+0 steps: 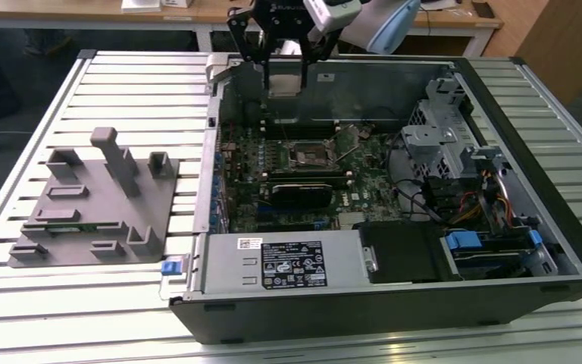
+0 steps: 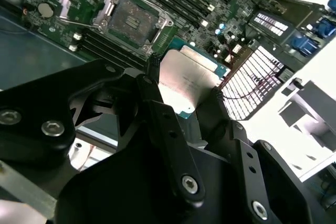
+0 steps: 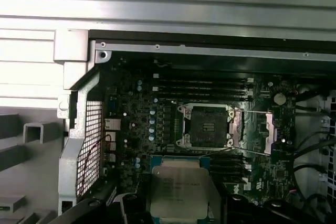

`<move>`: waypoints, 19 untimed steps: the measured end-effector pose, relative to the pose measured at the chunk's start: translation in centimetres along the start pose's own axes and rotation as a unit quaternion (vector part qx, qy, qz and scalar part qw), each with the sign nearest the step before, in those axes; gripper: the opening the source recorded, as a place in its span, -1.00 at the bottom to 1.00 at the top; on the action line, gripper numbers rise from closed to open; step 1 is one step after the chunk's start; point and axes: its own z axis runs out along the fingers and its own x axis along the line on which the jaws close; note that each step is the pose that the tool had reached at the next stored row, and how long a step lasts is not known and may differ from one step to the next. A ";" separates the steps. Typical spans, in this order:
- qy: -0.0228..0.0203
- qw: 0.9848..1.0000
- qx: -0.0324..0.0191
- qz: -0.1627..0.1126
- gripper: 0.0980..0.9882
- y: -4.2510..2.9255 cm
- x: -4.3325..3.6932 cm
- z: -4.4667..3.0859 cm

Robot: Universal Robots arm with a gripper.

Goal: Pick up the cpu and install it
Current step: 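Pick up the cpu and move it towards the insertion slot, then place the cpu into insertion slot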

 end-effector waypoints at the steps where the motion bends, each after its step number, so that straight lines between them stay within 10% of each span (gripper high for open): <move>1: 0.000 1.000 0.000 0.000 -0.03 0.03 -0.21 0.01; 19: -0.001 0.999 0.002 0.038 -0.03 0.08 -1.38 0.10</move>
